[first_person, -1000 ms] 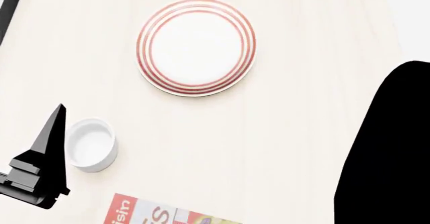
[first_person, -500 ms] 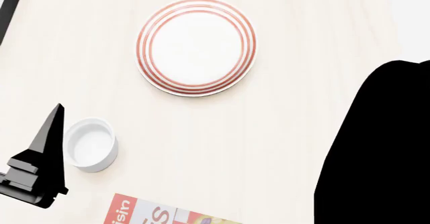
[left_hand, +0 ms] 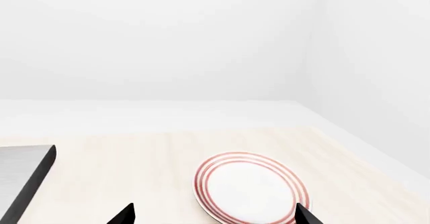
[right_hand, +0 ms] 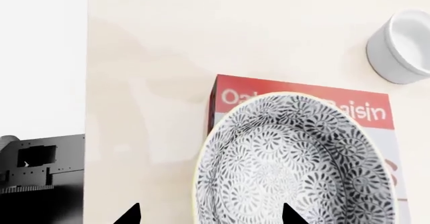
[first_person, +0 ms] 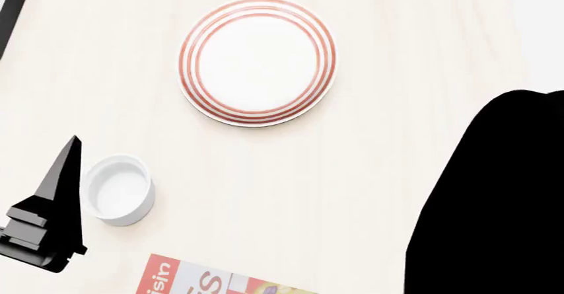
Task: Pick the akita bowl on the cookies box and place it on the plate.
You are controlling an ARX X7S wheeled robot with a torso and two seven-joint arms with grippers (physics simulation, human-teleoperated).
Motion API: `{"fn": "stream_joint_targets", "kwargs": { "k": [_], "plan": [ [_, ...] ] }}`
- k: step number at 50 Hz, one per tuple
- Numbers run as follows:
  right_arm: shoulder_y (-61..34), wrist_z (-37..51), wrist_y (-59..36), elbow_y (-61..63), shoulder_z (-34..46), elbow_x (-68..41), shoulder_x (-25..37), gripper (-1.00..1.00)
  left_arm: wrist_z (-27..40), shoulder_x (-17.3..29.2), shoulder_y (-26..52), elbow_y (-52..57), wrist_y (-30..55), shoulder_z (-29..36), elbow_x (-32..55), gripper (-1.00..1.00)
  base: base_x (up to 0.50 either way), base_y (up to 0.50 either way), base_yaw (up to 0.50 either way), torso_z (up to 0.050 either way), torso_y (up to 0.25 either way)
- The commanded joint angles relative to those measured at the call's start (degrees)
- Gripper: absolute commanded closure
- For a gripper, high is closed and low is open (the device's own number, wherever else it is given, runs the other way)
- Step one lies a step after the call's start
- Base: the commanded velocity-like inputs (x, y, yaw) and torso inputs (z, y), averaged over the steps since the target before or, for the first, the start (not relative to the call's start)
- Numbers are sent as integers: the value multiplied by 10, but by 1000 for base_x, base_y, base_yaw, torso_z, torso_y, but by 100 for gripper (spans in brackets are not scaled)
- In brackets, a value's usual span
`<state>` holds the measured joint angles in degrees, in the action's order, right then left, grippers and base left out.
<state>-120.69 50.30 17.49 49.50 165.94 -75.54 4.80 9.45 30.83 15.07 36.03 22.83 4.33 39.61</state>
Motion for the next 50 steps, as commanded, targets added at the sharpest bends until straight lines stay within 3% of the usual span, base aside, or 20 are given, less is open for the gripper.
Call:
{"fn": "stream_joint_targets", "kwargs": {
  "k": [1,6,7,24,50],
  "plan": [
    [9,-8,-22,-9,-7,-5,9,-100,2,2,-2,3,0,1,2,-100,0,0,0,0,0],
    [16,-13,-30,-18,-9,-5,12,-100,1,2,-3,2,-2,0,2,-100,0,0,0,0,0],
    [16,-13,-32,-19,-10,-5,13,100,1,2,-3,1,-2,0,2,-100,0,0,0,0,0],
    [17,7,-63,-9,-26,3,19,100,1,3,-3,-2,-5,2,2,-100,0,0,0,0,0],
    [-116,55,-158,54,-9,-38,21,100,10,8,-1,12,1,3,12,-100,0,0,0,0,0]
  ]
}}
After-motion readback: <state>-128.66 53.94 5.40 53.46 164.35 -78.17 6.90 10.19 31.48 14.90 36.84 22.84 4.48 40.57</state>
